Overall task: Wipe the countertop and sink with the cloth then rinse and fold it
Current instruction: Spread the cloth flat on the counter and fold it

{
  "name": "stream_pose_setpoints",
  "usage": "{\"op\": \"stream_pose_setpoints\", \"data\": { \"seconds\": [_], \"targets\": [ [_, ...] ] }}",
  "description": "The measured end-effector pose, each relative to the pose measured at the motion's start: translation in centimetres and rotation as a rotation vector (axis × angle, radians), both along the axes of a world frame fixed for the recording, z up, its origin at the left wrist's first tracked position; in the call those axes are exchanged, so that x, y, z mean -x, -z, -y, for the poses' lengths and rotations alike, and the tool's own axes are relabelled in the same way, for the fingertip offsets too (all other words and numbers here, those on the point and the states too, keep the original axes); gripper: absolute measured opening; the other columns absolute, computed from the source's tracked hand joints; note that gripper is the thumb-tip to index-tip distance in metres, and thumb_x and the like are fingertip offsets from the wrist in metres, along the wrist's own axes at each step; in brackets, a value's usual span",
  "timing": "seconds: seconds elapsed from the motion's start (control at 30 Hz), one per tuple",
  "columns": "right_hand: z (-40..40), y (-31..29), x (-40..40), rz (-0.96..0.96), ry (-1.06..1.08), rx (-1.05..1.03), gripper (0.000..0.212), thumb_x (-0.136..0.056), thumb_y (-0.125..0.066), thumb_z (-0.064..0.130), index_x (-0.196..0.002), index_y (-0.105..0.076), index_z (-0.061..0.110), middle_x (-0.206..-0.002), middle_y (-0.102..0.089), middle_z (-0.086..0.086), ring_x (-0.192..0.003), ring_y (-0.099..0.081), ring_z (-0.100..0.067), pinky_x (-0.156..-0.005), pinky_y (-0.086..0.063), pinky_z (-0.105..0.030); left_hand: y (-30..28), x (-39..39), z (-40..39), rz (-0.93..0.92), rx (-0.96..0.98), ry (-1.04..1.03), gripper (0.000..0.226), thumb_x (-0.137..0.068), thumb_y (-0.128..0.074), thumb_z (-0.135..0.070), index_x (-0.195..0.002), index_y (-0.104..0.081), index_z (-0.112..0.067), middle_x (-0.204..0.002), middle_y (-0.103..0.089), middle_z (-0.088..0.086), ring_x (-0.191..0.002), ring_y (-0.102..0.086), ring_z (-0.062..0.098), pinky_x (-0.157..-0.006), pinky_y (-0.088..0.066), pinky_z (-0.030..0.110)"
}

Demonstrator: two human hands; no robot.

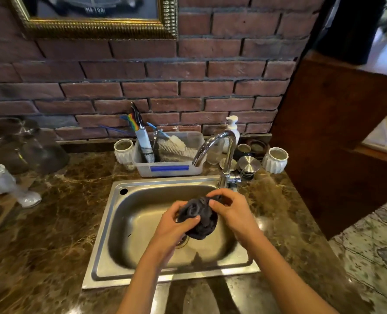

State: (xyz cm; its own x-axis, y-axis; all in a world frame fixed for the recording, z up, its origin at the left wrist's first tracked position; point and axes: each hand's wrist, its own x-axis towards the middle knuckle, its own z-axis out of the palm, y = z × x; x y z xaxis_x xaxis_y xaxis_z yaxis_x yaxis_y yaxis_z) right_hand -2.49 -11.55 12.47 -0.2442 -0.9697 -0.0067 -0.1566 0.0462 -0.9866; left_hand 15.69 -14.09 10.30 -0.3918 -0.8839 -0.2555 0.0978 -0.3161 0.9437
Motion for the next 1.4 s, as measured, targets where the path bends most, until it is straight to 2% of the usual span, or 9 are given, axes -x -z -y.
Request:
{"op": "stream_pose_setpoints", "data": {
  "seconds": [0.17,0.37,0.47,0.57,0.77,0.93,1.13,1.23,1.4],
  "targets": [
    [-3.4,-2.8,4.4,0.110,0.124,0.080,0.022,-0.094,-0.066,0.005,-0.086,-0.075,0.024,-0.082,-0.072,0.001,-0.081,-0.067,-0.020,-0.075,-0.052,-0.039,-2.1,4.2,-2.6,0.046,0.059,0.004,0.019,-0.092,-0.065,-0.030,-0.102,-0.068,-0.014,-0.096,-0.072,0.005,-0.101,-0.065,0.025,-0.085,-0.049,0.039],
    [-6.7,-6.4,11.2,0.080,0.104,0.214,0.021,-0.096,-0.062,0.008,-0.087,-0.071,0.024,-0.082,-0.068,0.008,-0.080,-0.062,-0.008,-0.074,-0.050,-0.027,-5.3,9.6,-5.4,0.118,0.196,-0.037,0.017,-0.094,-0.066,-0.026,-0.110,-0.069,-0.024,-0.104,-0.075,-0.001,-0.103,-0.070,0.017,-0.084,-0.056,0.030],
    [-8.0,-7.4,14.8,0.091,0.078,0.229,0.025,-0.095,-0.056,0.011,-0.087,-0.070,0.029,-0.083,-0.065,0.010,-0.078,-0.057,-0.009,-0.071,-0.047,-0.029,-7.0,13.1,-6.7,0.029,0.192,-0.039,0.040,-0.092,-0.070,-0.013,-0.125,-0.057,-0.032,-0.111,-0.075,-0.001,-0.105,-0.072,0.017,-0.086,-0.059,0.035],
    [-9.5,-8.5,18.8,0.242,0.080,0.187,0.028,-0.094,-0.049,-0.005,-0.088,-0.066,0.015,-0.080,-0.063,0.001,-0.075,-0.054,-0.014,-0.065,-0.043,-0.027,-8.7,16.8,-7.9,-0.042,0.197,-0.002,0.059,-0.087,-0.071,0.000,-0.122,-0.053,-0.044,-0.107,-0.076,-0.010,-0.102,-0.073,0.011,-0.078,-0.059,0.025],
    [-11.9,-9.7,26.2,0.405,0.054,0.060,0.029,-0.095,-0.039,-0.008,-0.088,-0.067,-0.002,-0.079,-0.066,-0.009,-0.074,-0.060,-0.017,-0.059,-0.048,-0.021,-10.2,22.2,-9.2,-0.045,0.182,-0.098,0.045,-0.066,-0.082,-0.023,-0.109,-0.069,-0.017,-0.102,-0.078,0.006,-0.098,-0.073,0.024,-0.081,-0.056,0.034],
    [-13.8,-9.5,32.1,0.014,-0.062,0.081,0.015,-0.087,-0.070,-0.001,-0.095,-0.076,0.010,-0.082,-0.072,0.009,-0.078,-0.064,-0.003,-0.067,-0.050,-0.017,-9.7,23.8,-8.9,-0.068,0.142,-0.235,0.012,-0.087,-0.066,-0.030,-0.093,-0.064,-0.019,-0.081,-0.069,-0.006,-0.084,-0.062,0.015,-0.075,-0.046,0.031],
    [-13.6,-10.9,36.5,-0.456,-0.177,0.015,0.029,-0.086,-0.070,-0.002,-0.105,-0.073,0.019,-0.103,-0.072,0.005,-0.089,-0.061,0.010,-0.077,-0.044,-0.006,-9.7,23.8,-9.2,0.209,0.288,-0.072,0.018,-0.099,-0.058,-0.022,-0.108,-0.070,-0.031,-0.110,-0.070,0.004,-0.103,-0.066,0.021,-0.086,-0.051,0.035],
    [-13.2,-10.8,37.5,-0.469,-0.121,0.017,0.020,-0.090,-0.067,0.000,-0.100,-0.074,0.016,-0.099,-0.071,0.004,-0.088,-0.062,0.004,-0.072,-0.046,-0.007,-10.2,23.3,-8.9,0.335,0.326,-0.016,0.017,-0.098,-0.062,-0.021,-0.107,-0.073,-0.029,-0.104,-0.074,-0.001,-0.095,-0.068,0.010,-0.078,-0.051,0.028],
    [-12.3,-9.3,38.2,-0.476,-0.036,0.036,0.022,-0.088,-0.069,-0.002,-0.094,-0.073,0.019,-0.096,-0.070,0.010,-0.091,-0.061,0.004,-0.073,-0.043,-0.004,-10.3,21.8,-7.9,0.433,0.270,0.057,0.022,-0.092,-0.067,-0.008,-0.105,-0.075,-0.024,-0.096,-0.075,0.002,-0.097,-0.068,0.020,-0.081,-0.050,0.034]
  ]
}}
